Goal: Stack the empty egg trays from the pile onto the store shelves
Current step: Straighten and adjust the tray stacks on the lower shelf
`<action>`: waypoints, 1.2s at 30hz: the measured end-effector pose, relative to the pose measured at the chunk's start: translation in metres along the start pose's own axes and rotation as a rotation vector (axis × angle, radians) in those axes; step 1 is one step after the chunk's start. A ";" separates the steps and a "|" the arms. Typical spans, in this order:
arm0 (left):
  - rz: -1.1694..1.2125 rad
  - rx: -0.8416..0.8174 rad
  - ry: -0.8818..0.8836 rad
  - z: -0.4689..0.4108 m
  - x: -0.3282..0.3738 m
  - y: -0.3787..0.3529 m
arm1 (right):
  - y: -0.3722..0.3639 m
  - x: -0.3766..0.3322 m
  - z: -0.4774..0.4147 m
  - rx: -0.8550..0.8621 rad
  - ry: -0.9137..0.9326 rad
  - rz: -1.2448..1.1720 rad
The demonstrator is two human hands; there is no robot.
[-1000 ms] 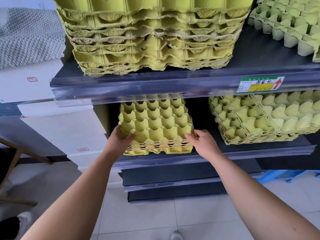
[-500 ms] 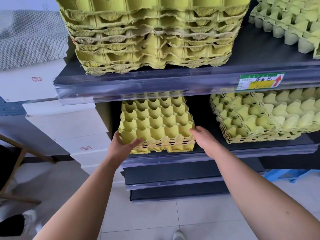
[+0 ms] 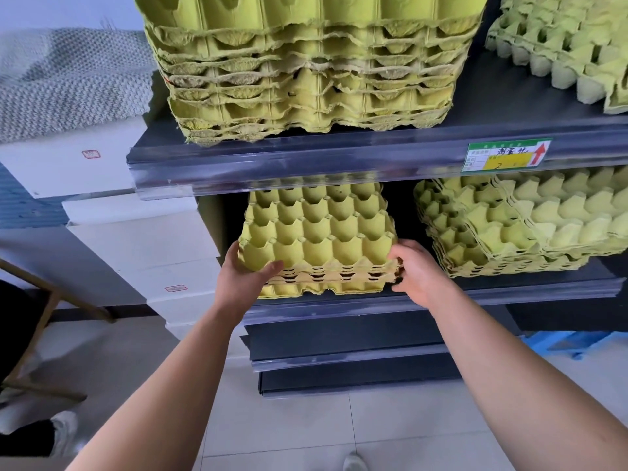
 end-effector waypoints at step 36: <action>0.490 -0.121 0.092 0.051 0.009 -0.035 | 0.024 -0.013 -0.011 -0.014 0.064 0.069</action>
Point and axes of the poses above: each hand's wrist, its own z-axis away from the middle knuckle, its own y-axis out of the back of the hand, x = y × z, the point moved 1 cm from there along -z, towards the middle knuckle, and after that the axes turned 5 degrees about -x, right-handed, at the moved point
